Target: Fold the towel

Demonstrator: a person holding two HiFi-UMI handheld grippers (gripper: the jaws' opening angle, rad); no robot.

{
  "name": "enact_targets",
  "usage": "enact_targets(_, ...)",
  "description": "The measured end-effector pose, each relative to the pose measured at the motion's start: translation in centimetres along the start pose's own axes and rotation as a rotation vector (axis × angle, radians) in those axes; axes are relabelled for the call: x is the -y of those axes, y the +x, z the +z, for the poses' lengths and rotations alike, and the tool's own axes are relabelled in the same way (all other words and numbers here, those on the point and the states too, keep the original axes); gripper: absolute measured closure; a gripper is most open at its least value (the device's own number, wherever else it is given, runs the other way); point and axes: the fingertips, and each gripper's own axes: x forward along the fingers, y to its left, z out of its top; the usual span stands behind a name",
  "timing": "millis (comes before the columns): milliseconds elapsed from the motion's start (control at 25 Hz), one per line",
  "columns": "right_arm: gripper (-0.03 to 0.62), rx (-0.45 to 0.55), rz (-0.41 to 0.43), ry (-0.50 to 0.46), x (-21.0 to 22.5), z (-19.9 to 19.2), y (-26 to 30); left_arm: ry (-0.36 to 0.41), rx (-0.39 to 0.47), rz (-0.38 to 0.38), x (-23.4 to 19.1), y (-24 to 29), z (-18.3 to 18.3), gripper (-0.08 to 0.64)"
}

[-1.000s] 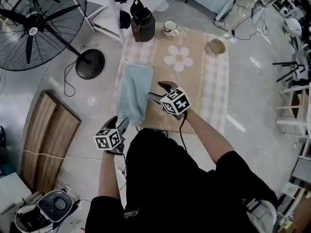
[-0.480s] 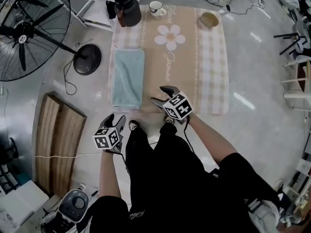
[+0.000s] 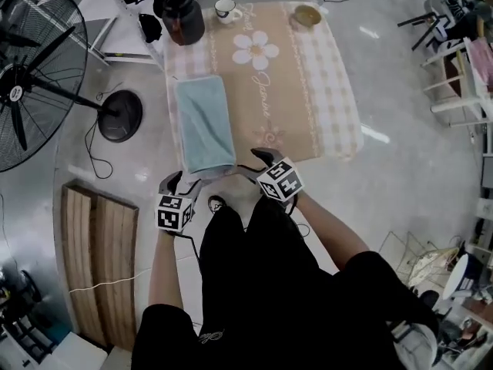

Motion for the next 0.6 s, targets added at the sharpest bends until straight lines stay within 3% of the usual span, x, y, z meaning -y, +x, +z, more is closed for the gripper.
enact_targets(280, 0.331, -0.017, -0.086, 0.044, -2.6, -1.3, 2.7, 0.462, -0.095, -0.183, -0.7, 2.4, -1.3, 0.313)
enact_targets(480, 0.333, -0.069, -0.102, 0.020, -3.3, -2.6, 4.6, 0.654, -0.160, -0.257, -1.1, 3.3, -1.7, 0.314)
enact_targets(600, 0.333, -0.084, -0.120, 0.070, -2.5, -3.3, 5.4, 0.754, -0.209, -0.274, -1.5, 4.1, -2.2, 0.314)
